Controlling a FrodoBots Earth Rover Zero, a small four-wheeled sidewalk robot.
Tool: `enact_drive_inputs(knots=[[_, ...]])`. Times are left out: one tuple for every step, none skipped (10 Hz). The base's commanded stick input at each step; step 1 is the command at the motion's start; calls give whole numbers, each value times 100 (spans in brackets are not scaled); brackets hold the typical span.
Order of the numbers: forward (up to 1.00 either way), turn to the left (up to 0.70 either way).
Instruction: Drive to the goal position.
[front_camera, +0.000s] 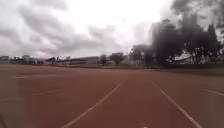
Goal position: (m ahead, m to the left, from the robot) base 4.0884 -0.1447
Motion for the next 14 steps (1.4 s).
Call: enact_drive_inputs(knots=[[70,-9],[70,-15],[70,-20],[70,-26],[70,-31],[70,-35],[70,-35],[70,-35],[70,-35],[70,-35],[70,-35],[70,-35],[70,-17],[70,0]])
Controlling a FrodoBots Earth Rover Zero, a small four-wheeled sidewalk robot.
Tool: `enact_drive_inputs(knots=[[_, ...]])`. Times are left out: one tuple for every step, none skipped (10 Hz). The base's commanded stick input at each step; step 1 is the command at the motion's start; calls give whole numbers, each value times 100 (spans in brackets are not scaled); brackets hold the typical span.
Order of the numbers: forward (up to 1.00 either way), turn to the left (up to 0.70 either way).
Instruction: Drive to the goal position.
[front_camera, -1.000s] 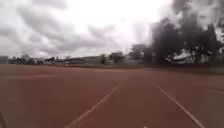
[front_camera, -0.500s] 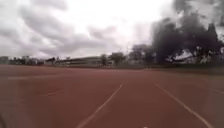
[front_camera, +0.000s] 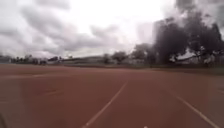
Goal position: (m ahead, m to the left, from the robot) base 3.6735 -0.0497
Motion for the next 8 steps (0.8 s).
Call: enact_drive_inputs(knots=[[70,0],[70,0],[70,0],[70,0],[70,0],[70,0],[70,0],[70,0]])
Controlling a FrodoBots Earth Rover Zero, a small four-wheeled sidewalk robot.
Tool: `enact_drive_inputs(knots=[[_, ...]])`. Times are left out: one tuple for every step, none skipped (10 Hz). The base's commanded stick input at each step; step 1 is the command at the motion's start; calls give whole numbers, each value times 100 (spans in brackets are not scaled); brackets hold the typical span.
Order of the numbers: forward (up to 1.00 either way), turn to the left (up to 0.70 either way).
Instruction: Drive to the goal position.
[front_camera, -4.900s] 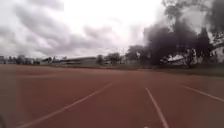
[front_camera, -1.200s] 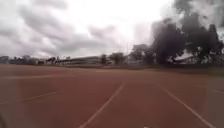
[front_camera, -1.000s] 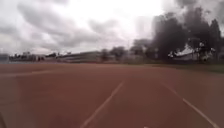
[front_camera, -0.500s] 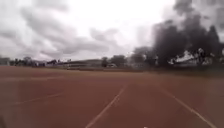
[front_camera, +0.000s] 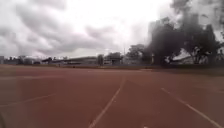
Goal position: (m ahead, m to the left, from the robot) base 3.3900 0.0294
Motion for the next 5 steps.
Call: enact_drive_inputs(knots=[[70,0],[70,0],[70,0],[70,0],[70,0]])
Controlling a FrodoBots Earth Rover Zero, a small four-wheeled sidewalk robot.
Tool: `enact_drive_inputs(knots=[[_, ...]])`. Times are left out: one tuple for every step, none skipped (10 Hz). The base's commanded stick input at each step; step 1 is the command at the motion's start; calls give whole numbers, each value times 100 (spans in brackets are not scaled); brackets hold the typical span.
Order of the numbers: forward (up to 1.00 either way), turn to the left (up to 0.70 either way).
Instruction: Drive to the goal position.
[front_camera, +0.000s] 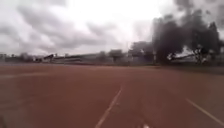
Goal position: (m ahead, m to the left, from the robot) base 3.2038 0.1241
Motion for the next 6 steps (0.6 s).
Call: enact_drive_inputs(knots=[[70,0],[70,0],[70,0],[70,0],[70,0],[70,0]])
